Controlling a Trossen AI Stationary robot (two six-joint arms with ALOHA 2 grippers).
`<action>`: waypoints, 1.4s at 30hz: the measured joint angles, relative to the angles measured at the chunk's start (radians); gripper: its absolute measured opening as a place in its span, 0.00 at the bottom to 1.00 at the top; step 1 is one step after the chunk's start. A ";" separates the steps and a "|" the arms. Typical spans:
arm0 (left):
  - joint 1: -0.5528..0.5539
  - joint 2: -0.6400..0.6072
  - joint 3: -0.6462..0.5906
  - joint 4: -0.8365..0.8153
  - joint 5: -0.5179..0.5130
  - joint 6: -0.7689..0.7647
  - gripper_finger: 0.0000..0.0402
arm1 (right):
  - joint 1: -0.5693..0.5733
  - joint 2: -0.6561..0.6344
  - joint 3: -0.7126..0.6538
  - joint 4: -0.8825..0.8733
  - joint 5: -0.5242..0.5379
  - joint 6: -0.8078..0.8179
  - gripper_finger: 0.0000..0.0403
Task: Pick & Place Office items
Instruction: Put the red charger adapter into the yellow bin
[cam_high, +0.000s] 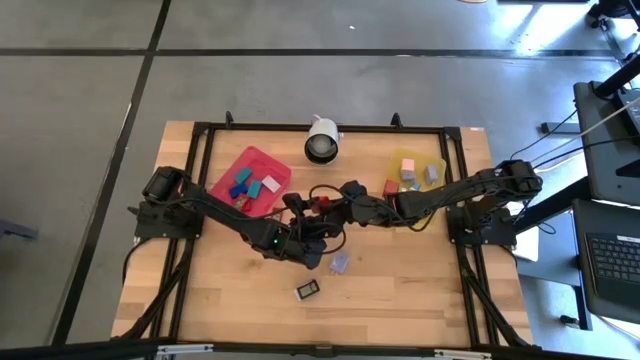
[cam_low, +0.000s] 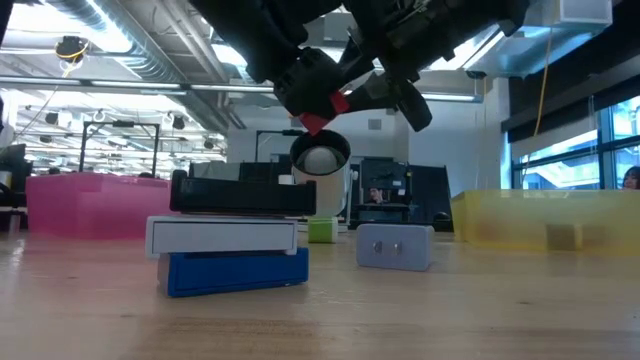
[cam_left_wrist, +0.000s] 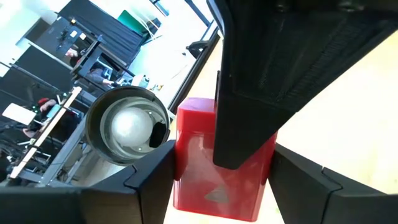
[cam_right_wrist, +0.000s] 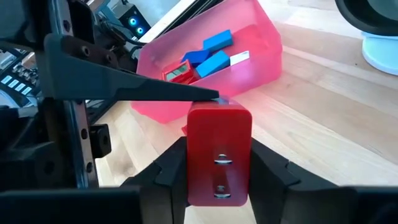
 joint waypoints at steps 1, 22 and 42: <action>-0.001 0.000 0.000 0.000 0.000 -0.001 0.58 | 0.000 0.000 0.000 0.001 0.000 0.000 0.30; -0.018 0.000 0.001 0.011 0.085 -0.017 0.68 | -0.056 -0.296 0.000 -0.685 0.069 0.061 0.32; -0.018 0.000 0.000 0.010 0.331 -0.070 0.68 | 0.001 -0.264 -0.043 -1.187 0.120 0.396 0.32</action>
